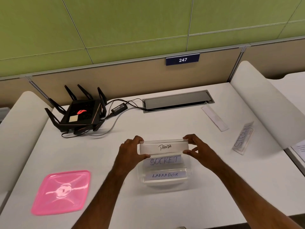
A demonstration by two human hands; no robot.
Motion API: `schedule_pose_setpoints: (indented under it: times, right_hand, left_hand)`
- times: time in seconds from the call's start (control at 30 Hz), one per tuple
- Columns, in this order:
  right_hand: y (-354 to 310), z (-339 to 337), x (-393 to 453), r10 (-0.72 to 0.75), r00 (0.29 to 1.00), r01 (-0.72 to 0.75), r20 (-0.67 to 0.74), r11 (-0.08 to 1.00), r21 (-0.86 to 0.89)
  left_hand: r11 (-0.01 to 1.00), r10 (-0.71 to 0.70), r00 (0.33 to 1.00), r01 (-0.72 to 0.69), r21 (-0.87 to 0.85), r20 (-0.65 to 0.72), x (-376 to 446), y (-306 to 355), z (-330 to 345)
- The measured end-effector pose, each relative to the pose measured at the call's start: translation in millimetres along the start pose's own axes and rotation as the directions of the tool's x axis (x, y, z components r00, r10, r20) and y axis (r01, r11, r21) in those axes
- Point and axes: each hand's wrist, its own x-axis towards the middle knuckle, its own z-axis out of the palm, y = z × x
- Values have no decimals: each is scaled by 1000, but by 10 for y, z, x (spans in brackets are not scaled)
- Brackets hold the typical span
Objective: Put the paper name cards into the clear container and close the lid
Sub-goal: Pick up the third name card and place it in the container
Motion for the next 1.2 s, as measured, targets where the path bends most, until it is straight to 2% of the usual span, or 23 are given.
schedule_pose_setpoints:
  times: [0.27, 0.5, 0.63, 0.73, 0.8, 0.9, 1.07, 1.13, 1.2]
  right_hand:
    - [54, 28, -75, -37, 997, 49, 72, 982, -182]
    - [101, 108, -167, -150, 984, 177, 97, 879, -443]
    - [151, 161, -208, -214, 972, 235, 101, 814, -531]
    - [129, 195, -228, -249, 961, 270, 122, 743, -612]
    - [100, 197, -243, -208, 964, 264, 163, 727, -634]
    - [61, 224, -251, -133, 967, 248, 219, 697, -672]
    - [14, 305, -199, 26, 952, 236, 306, 579, -781]
    - [53, 343, -208, 4, 948, 259, 318, 571, -779]
    - [68, 384, -221, -26, 949, 272, 315, 575, -771]
  left_hand:
    - [993, 82, 996, -86, 87, 40, -131, -42, 80]
    - [970, 173, 980, -187, 154, 102, -226, -115, 139]
    - [971, 155, 975, -180, 160, 157, -265, -172, 220]
    - [979, 95, 980, -124, 164, 176, -288, -226, 282]
    - [982, 79, 980, -107, 153, 181, -317, -248, 308]
    - [973, 137, 977, -164, 163, 164, -356, -234, 347]
    - [935, 136, 963, -202, 292, 233, -356, -138, 359]
    - [908, 148, 952, -238, 345, 266, -368, -92, 334]
    - [839, 184, 926, -323, 438, 330, -377, -50, 327]
